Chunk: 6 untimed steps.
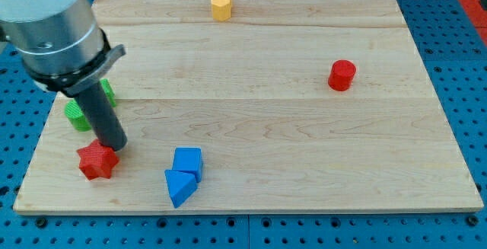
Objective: Push the red circle slightly down
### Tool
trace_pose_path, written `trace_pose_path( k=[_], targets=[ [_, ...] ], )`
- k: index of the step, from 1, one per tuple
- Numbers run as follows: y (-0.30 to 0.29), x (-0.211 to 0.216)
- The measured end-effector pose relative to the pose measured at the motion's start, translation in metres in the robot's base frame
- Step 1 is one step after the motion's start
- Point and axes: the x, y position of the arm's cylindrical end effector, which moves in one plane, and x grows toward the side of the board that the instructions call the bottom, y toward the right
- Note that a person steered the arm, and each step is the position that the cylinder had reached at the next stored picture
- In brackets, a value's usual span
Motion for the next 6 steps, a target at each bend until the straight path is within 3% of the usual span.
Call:
trace_pose_path(
  k=[1, 2, 5, 6],
  targets=[
    [-0.007, -0.013],
    [0.057, -0.066],
    [0.372, -0.085],
    [0.414, -0.15]
  ],
)
